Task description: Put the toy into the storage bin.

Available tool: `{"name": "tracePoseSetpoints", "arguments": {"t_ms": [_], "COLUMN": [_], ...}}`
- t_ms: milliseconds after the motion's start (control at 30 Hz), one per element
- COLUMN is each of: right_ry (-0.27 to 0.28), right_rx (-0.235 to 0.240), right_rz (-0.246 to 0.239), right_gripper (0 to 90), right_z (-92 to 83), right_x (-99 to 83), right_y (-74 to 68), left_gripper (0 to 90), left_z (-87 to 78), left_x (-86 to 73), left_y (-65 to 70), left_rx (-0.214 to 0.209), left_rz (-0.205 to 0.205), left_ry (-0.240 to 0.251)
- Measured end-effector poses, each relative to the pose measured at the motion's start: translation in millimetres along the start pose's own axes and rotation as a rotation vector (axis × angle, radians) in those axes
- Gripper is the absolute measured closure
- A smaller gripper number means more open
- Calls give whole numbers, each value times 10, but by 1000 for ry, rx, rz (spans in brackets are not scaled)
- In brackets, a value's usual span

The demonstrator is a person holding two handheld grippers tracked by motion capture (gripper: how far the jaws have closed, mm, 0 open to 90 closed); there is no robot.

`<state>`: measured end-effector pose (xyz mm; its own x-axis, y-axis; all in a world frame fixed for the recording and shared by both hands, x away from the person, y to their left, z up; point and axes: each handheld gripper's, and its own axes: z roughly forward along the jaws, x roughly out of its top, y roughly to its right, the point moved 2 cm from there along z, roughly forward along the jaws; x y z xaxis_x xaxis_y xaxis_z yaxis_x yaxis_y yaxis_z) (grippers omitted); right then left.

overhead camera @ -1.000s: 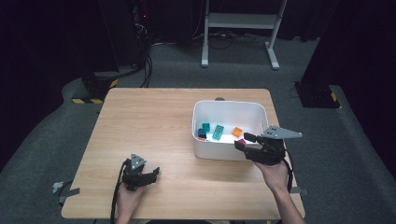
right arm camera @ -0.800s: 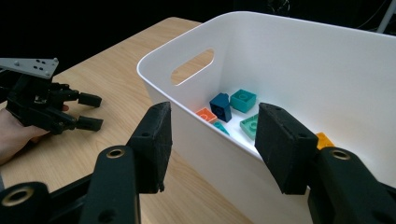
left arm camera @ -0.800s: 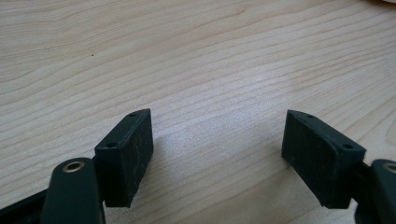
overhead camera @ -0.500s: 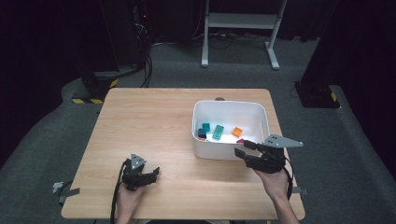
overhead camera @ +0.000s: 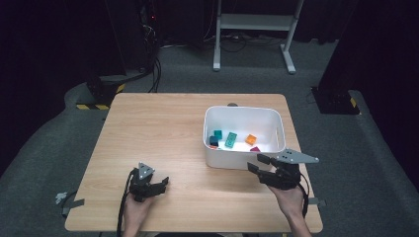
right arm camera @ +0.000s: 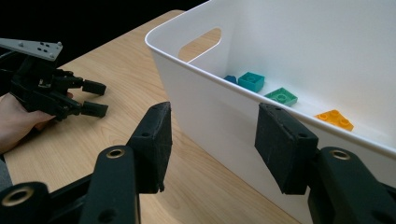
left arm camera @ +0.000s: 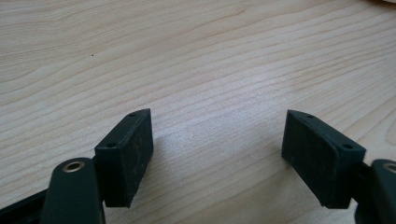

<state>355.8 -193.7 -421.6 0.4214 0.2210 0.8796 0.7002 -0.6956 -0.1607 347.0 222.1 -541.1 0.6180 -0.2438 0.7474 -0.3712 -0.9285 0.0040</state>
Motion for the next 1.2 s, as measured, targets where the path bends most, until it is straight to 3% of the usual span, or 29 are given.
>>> {"name": "tracePoseSetpoints", "arguments": {"t_ms": [1200], "right_ry": [-46], "right_rx": [6], "right_rz": [23], "right_gripper": [461], "right_z": [154], "right_x": [-415], "right_y": [-58], "left_gripper": [251], "left_z": [0], "left_x": [0], "left_y": [1], "left_rx": [1], "left_rz": [0], "left_ry": [0]}}
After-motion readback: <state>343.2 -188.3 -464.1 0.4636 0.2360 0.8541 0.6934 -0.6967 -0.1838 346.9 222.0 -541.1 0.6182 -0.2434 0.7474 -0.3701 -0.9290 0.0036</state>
